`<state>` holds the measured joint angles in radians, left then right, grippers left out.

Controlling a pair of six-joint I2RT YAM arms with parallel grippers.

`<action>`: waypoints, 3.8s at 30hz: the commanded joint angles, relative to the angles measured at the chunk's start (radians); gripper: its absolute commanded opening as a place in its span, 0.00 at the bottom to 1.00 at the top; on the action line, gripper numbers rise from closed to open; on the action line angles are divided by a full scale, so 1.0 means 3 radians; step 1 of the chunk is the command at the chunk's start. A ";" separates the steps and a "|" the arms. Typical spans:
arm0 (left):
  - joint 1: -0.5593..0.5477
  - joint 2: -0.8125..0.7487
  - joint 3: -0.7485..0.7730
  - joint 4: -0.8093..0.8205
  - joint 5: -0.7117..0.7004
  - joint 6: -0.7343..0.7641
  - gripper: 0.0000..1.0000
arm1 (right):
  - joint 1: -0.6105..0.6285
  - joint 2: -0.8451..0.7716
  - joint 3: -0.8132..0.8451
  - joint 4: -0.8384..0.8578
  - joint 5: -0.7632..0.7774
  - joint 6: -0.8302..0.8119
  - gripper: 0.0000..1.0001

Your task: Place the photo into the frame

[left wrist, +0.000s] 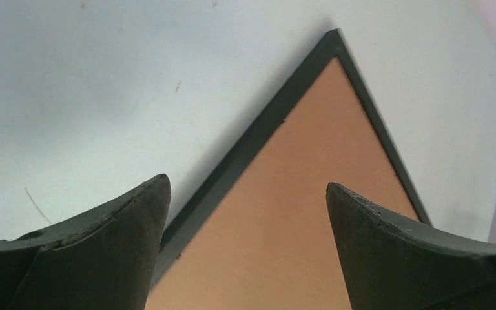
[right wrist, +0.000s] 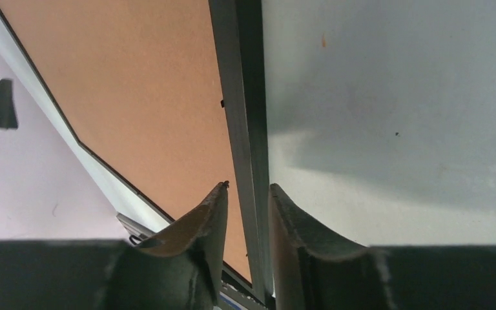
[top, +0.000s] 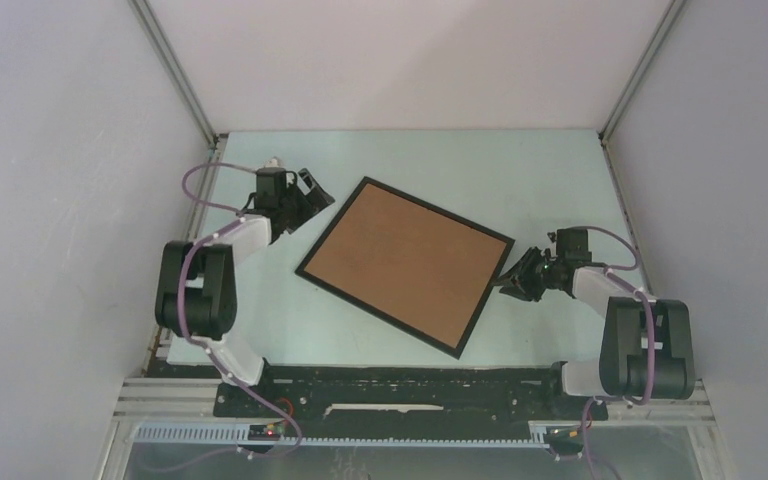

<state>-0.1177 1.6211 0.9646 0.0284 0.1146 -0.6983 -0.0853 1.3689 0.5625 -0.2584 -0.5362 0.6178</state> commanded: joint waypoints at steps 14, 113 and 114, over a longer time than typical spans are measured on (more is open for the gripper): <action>0.0194 0.0900 0.0542 -0.0013 0.0918 -0.0061 0.83 | -0.0099 0.0394 0.0063 0.0498 -0.0053 0.0023 0.27; 0.0223 -0.0529 -0.1663 0.0758 0.1116 -0.0589 0.92 | 0.1002 0.0909 0.0962 0.0464 0.0134 -0.0031 0.66; 0.0220 -0.0524 -0.1665 0.0767 0.1112 -0.0597 0.92 | 0.0991 0.0878 0.0985 0.0389 0.0193 -0.0034 0.66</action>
<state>-0.0162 1.4773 0.5056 0.3275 0.3580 -0.8295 0.1455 1.5970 0.7898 -0.1936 -0.3523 0.5858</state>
